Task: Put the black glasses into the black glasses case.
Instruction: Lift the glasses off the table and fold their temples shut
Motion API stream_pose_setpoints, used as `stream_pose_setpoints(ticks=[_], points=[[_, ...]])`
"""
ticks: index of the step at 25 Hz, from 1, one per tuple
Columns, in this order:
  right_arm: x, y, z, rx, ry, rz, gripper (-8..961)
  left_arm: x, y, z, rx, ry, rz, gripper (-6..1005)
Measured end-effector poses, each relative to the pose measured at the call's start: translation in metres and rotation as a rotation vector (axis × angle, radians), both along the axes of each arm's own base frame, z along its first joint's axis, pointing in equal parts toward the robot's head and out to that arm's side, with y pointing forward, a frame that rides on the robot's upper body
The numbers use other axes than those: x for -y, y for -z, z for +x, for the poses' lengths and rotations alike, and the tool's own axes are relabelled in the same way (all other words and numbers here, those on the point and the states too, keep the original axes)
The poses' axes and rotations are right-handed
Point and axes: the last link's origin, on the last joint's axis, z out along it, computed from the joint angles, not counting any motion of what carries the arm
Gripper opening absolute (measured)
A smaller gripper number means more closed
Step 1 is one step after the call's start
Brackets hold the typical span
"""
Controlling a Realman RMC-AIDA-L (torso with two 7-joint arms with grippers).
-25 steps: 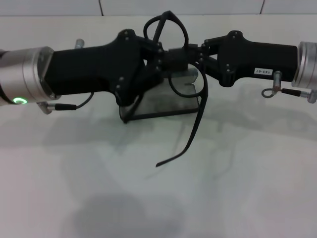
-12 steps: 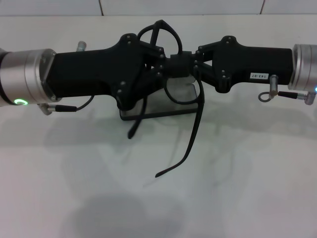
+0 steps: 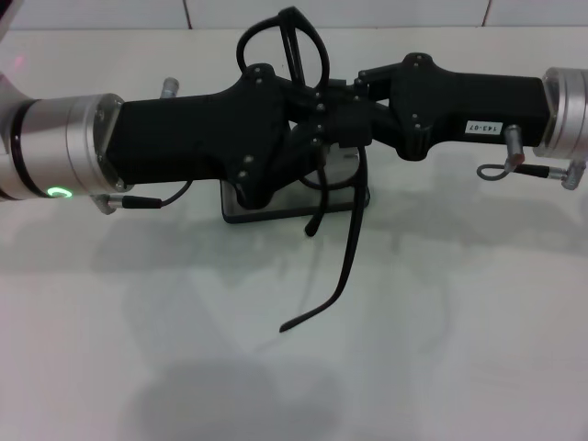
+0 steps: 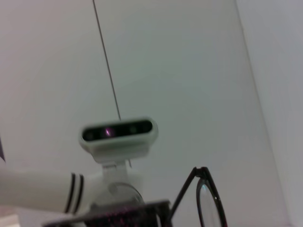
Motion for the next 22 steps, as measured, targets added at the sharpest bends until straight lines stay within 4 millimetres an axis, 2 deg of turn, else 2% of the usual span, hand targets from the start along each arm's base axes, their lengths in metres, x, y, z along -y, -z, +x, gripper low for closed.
stream_pose_setpoints(ticks=[8,22], points=[[0.003,-0.007,-0.002,-0.055,0.013,-0.037,49,-0.002,0.002,0.0,0.0,-0.003,0.035,4],[0.005,-0.005,0.001,-0.061,0.032,-0.047,48,-0.006,0.011,-0.002,-0.016,-0.048,0.076,5]])
